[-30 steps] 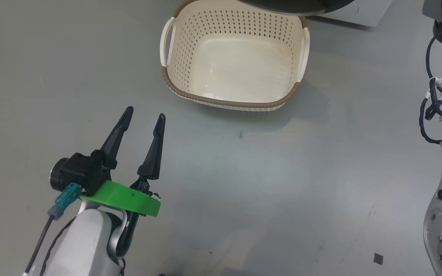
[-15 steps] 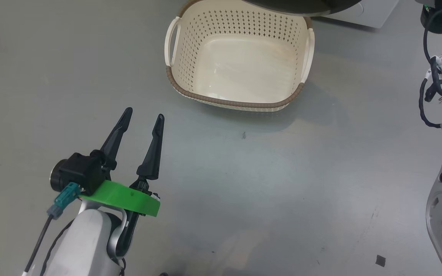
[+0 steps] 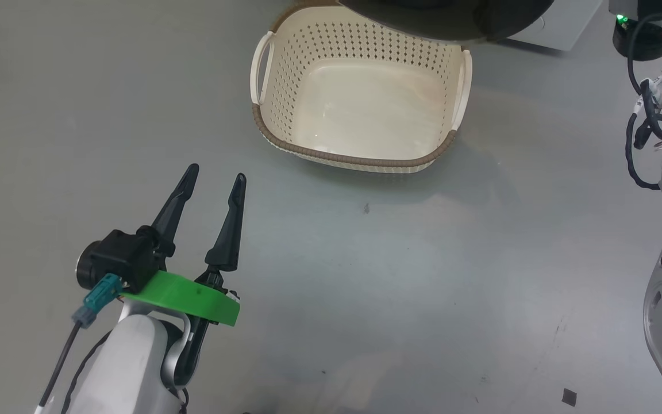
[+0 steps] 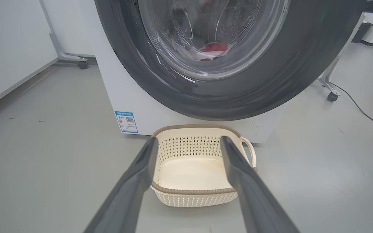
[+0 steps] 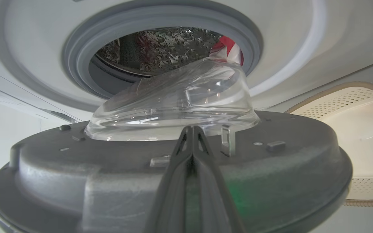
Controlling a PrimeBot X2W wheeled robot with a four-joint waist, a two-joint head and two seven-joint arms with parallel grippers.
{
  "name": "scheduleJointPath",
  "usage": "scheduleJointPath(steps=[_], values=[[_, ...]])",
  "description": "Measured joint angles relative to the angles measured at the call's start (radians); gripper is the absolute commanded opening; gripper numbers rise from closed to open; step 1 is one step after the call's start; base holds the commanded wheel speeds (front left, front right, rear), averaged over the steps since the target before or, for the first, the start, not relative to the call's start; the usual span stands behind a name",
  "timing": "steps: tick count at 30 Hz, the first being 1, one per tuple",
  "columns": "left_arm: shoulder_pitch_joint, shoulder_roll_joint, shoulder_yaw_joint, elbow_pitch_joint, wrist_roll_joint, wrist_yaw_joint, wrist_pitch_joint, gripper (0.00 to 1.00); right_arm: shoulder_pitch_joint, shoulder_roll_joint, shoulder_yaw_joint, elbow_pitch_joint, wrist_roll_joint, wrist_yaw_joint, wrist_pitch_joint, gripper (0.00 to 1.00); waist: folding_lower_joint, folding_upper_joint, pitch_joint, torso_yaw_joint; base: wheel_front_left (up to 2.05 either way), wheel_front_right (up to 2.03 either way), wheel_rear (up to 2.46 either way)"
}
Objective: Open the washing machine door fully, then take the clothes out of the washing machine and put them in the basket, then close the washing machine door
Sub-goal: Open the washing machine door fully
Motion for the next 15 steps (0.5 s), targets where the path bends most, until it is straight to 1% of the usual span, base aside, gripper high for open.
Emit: scheduleJointPath(steps=[8, 15], values=[[0.000, -0.001, 0.002, 0.013, 0.000, 0.000, 0.000, 1.00, 0.030, 0.004, 0.032, 0.025, 0.020, 0.000, 0.059, 0.00, 0.0000, 0.0000, -0.035, 0.006, 0.00, 0.00, 0.00], [0.000, -0.001, 0.002, 0.028, 0.001, 0.000, 0.000, 1.00, 0.079, 0.009, 0.050, 0.037, 0.042, 0.000, 0.085, 0.00, 0.0000, 0.0000, -0.074, 0.009, 0.00, 0.00, 0.00]])
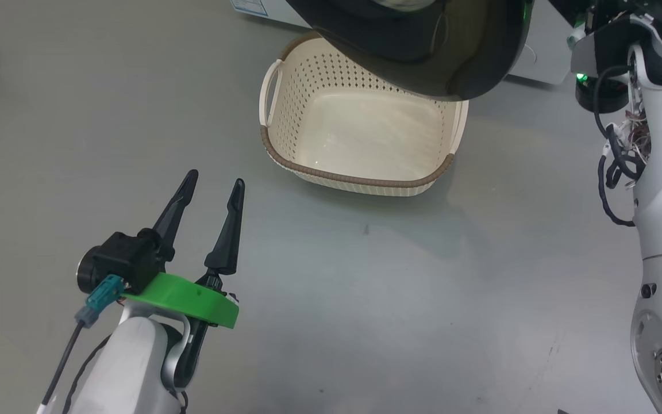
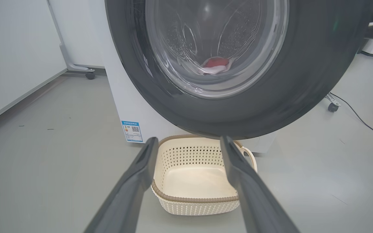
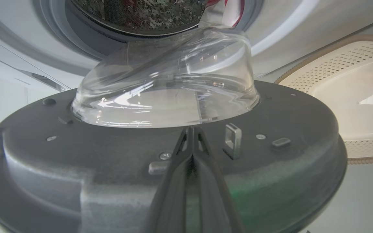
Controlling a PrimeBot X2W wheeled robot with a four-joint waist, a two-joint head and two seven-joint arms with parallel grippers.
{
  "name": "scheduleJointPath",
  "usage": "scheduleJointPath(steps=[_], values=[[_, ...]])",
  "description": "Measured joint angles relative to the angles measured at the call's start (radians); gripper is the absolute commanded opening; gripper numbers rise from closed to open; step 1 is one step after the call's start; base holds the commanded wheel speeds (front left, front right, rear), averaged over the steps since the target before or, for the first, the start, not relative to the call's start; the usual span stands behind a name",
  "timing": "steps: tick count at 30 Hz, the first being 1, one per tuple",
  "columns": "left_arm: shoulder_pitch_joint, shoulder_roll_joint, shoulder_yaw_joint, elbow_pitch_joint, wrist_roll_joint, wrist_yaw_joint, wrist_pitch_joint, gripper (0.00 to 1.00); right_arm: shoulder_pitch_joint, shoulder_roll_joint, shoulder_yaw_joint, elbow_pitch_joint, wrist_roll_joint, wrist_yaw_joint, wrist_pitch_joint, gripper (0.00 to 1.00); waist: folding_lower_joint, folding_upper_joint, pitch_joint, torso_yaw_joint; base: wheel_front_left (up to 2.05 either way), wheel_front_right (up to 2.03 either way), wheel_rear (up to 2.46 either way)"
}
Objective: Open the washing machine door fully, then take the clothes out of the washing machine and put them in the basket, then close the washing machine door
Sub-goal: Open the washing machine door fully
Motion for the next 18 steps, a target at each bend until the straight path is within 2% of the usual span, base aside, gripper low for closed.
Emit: scheduleJointPath(steps=[18], values=[[0.021, -0.001, -0.028, 0.028, 0.016, 0.000, 0.000, 1.00, 0.126, 0.007, 0.104, 0.022, 0.129, 0.000, 0.064, 0.00, 0.0000, 0.0000, -0.108, 0.017, 0.00, 0.00, 0.00]])
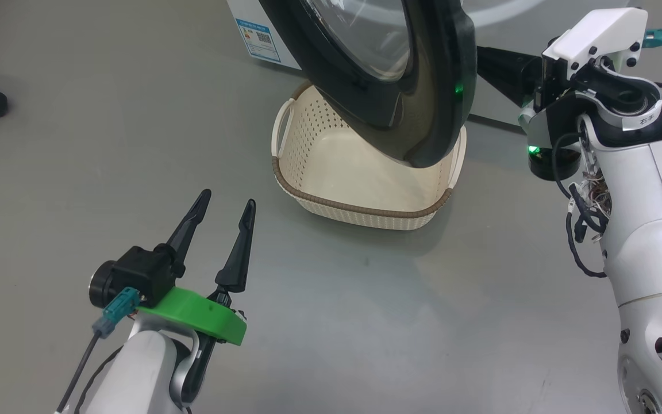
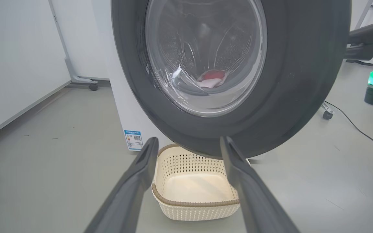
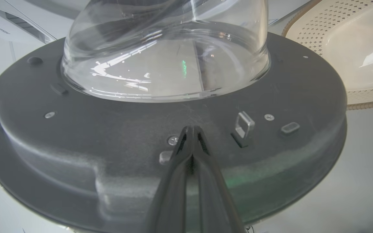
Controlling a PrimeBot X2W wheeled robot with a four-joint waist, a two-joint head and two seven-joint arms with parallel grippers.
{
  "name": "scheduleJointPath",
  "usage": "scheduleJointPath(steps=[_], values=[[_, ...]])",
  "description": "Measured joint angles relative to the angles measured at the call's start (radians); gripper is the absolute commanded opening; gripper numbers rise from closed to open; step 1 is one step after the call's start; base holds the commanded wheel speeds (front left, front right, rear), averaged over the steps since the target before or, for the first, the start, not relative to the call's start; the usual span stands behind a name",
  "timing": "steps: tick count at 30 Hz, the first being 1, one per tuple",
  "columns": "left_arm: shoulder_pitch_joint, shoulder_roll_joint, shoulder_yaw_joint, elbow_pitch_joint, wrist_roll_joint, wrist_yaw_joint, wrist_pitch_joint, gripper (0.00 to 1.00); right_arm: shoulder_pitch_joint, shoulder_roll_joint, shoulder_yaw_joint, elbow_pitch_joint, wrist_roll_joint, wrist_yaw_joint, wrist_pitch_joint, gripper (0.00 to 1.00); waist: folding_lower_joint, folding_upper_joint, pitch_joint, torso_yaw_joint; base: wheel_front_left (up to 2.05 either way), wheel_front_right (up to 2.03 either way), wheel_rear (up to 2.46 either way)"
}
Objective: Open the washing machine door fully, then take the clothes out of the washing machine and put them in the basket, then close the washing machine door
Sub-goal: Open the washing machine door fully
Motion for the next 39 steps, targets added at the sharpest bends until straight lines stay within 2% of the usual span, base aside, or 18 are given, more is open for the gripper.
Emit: scheduleJointPath(steps=[1, 16, 39], values=[[0.009, 0.000, -0.001, 0.001, 0.000, 0.000, 0.000, 1.00, 0.018, 0.000, 0.018, 0.000, 0.039, 0.000, 0.001, 0.00, 0.0000, 0.0000, -0.016, 0.004, 0.00, 0.00, 0.00], [0.031, 0.000, -0.004, 0.002, 0.008, 0.000, 0.000, 1.00, 0.070, -0.002, 0.173, -0.029, 0.173, -0.001, 0.016, 0.00, 0.0000, 0.0000, -0.048, 0.020, 0.00, 0.00, 0.00], [0.033, 0.000, -0.004, -0.007, 0.008, 0.000, 0.000, 1.00, 0.086, -0.001, 0.431, -0.101, 0.371, -0.001, -0.070, 0.00, 0.0000, 0.0000, -0.043, 0.040, 0.00, 0.00, 0.00]])
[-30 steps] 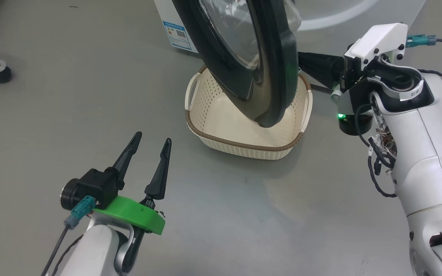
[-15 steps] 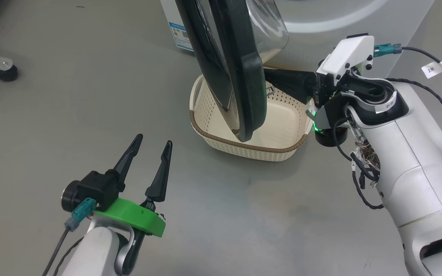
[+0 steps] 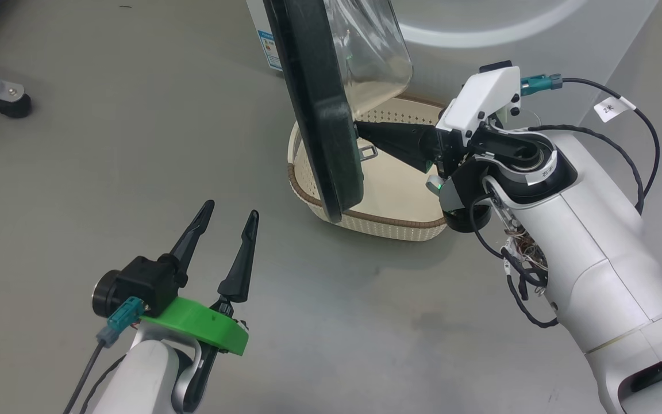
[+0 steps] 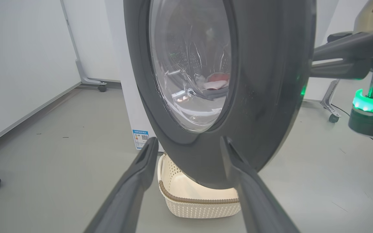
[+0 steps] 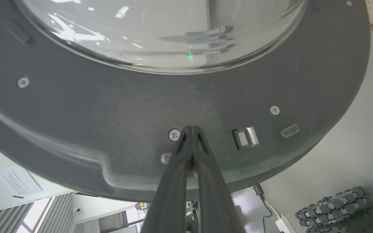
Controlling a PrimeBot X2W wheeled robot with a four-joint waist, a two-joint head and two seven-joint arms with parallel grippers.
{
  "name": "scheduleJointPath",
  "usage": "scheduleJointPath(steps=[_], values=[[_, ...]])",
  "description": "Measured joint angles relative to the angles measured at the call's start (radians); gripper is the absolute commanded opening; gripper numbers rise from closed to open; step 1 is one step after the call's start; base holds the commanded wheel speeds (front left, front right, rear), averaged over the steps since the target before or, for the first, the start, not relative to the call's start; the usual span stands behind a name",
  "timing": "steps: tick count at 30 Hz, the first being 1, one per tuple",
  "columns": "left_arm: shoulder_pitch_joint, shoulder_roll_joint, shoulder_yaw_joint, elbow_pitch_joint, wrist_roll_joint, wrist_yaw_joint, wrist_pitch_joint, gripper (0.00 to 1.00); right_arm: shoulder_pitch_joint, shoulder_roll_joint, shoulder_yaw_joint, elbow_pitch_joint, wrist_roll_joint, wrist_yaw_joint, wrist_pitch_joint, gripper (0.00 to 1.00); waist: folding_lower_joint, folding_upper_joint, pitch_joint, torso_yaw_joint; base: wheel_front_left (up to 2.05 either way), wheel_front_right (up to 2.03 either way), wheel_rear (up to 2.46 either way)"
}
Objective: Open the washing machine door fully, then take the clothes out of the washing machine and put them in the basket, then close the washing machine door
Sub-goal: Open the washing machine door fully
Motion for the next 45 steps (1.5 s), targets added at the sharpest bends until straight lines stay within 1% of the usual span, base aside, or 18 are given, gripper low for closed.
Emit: scheduleJointPath(steps=[15, 22, 25, 28, 31, 35, 39, 41, 45], values=[[0.000, -0.001, -0.006, -0.005, 0.004, 0.000, 0.000, 1.00, -0.002, 0.000, 0.093, -0.002, 0.058, 0.000, -0.075, 0.00, 0.0000, 0.0000, 0.010, 0.003, 0.00, 0.00, 0.00], [0.011, -0.001, 0.016, -0.004, 0.006, 0.000, 0.000, 1.00, -0.005, 0.004, 0.101, -0.003, 0.056, 0.003, -0.120, 0.00, 0.0000, 0.0000, -0.001, -0.009, 0.00, 0.00, 0.00], [0.014, -0.002, 0.028, -0.005, 0.007, 0.000, 0.000, 1.00, -0.005, 0.004, 0.102, -0.001, -0.004, 0.023, -0.151, 0.00, 0.0000, 0.0000, -0.013, -0.018, 0.00, 0.00, 0.00], [0.023, -0.001, 0.037, -0.004, 0.014, 0.000, 0.000, 1.00, -0.005, -0.015, 0.108, -0.004, -0.048, 0.053, -0.180, 0.00, 0.0000, 0.0000, -0.026, -0.033, 0.00, 0.00, 0.00], [0.030, -0.002, 0.048, -0.004, 0.016, 0.000, 0.000, 1.00, -0.004, -0.063, 0.115, -0.018, -0.107, 0.089, -0.229, 0.00, 0.0000, 0.0000, -0.042, -0.050, 0.00, 0.00, 0.00], [0.042, -0.001, 0.067, -0.004, 0.023, 0.000, 0.000, 1.00, 0.002, -0.141, 0.148, -0.043, -0.239, 0.144, -0.314, 0.00, 0.0000, 0.0000, -0.065, -0.076, 0.00, 0.00, 0.00], [0.052, 0.001, 0.092, -0.003, 0.023, 0.000, 0.000, 1.00, 0.042, -0.192, 0.177, -0.071, -0.342, 0.183, -0.402, 0.00, 0.0000, 0.0000, -0.091, -0.106, 0.00, 0.00, 0.00], [0.059, 0.004, 0.109, -0.002, 0.024, 0.000, 0.000, 1.00, 0.066, -0.220, 0.199, -0.081, -0.405, 0.194, -0.450, 0.00, 0.0000, 0.0000, -0.104, -0.123, 0.00, 0.00, 0.00], [0.076, 0.015, 0.147, -0.002, 0.025, 0.000, 0.000, 1.00, 0.112, -0.267, 0.234, -0.103, -0.517, 0.195, -0.545, 0.00, 0.0000, 0.0000, -0.129, -0.161, 0.00, 0.00, 0.00]])
